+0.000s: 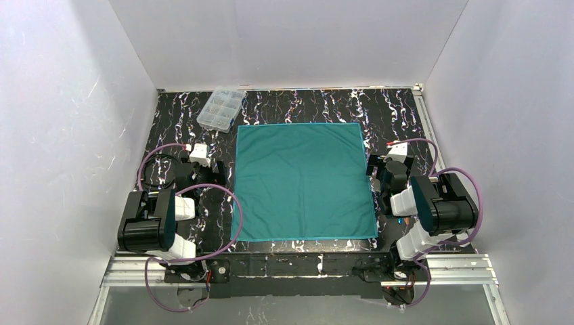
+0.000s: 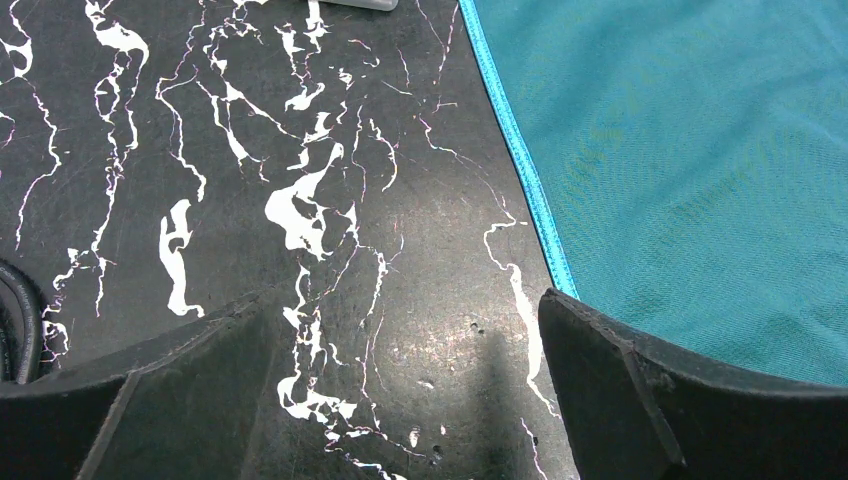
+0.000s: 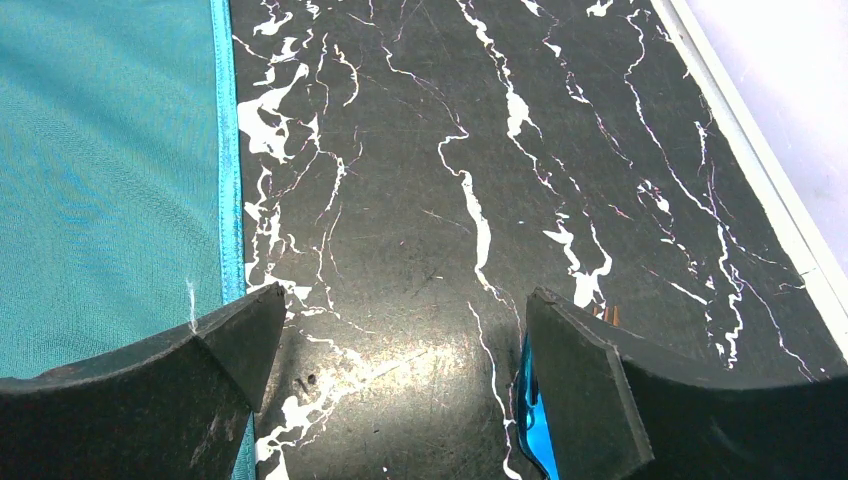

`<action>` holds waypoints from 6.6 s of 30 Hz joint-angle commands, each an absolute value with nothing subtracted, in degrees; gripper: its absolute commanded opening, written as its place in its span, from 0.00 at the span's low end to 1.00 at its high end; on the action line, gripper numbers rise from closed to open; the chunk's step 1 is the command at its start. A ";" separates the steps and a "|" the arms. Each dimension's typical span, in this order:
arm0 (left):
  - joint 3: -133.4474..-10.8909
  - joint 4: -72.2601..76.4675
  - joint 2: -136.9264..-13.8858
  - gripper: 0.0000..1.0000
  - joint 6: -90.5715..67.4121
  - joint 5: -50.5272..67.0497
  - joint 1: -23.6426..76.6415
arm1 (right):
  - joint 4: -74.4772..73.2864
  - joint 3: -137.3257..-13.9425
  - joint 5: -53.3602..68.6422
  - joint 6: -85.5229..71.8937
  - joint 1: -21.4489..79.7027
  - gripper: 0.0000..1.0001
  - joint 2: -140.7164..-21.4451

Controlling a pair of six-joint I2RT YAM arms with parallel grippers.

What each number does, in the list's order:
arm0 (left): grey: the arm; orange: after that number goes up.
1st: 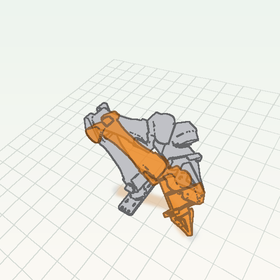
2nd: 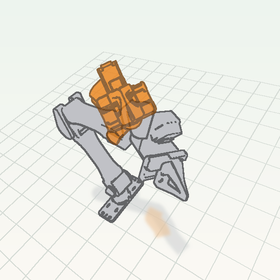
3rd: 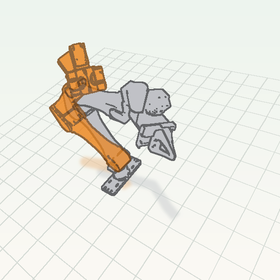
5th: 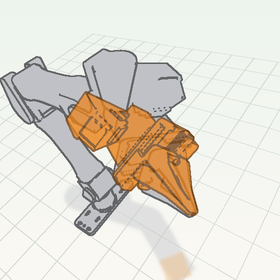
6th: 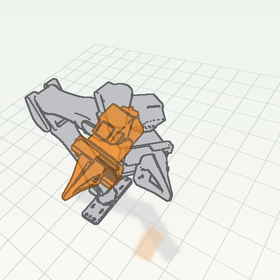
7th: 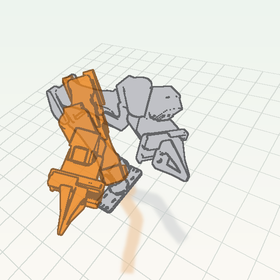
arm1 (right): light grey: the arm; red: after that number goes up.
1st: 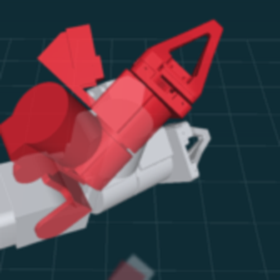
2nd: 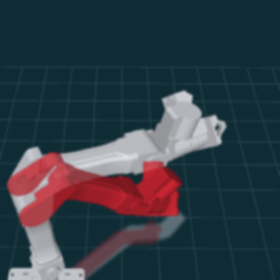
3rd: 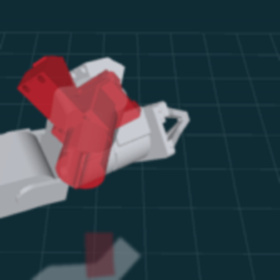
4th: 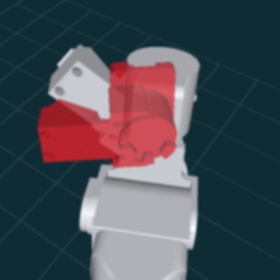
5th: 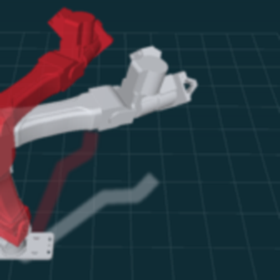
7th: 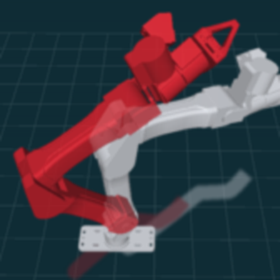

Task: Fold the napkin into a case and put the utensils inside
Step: Pick up the flattened napkin from the center of the board.

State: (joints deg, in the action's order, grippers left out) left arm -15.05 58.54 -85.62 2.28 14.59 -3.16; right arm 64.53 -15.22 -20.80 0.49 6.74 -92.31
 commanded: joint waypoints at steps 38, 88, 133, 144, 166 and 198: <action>-51.58 -49.27 -62.44 0.98 43.27 36.25 10.63 | -46.19 -50.20 -31.38 -38.78 25.51 0.99 -56.94; -94.99 -38.02 -122.42 0.68 17.71 1.49 16.35 | -17.78 -85.71 -12.93 -27.66 18.78 0.38 -119.19; -39.96 -47.86 -67.42 0.70 49.00 20.75 27.33 | -47.40 -41.65 -6.93 -41.47 20.32 0.79 -57.74; -31.20 -41.15 -62.53 0.63 49.99 14.36 35.33 | -50.56 -33.65 -5.60 -44.20 20.35 0.74 -50.85; -32.31 -38.65 -65.73 0.50 51.74 9.89 35.81 | -48.58 -28.41 -7.04 -47.96 20.34 0.64 -52.22; -40.06 -44.79 -67.61 0.00 45.03 15.82 35.86 | -57.63 -33.56 -12.17 -53.90 21.77 0.77 -50.28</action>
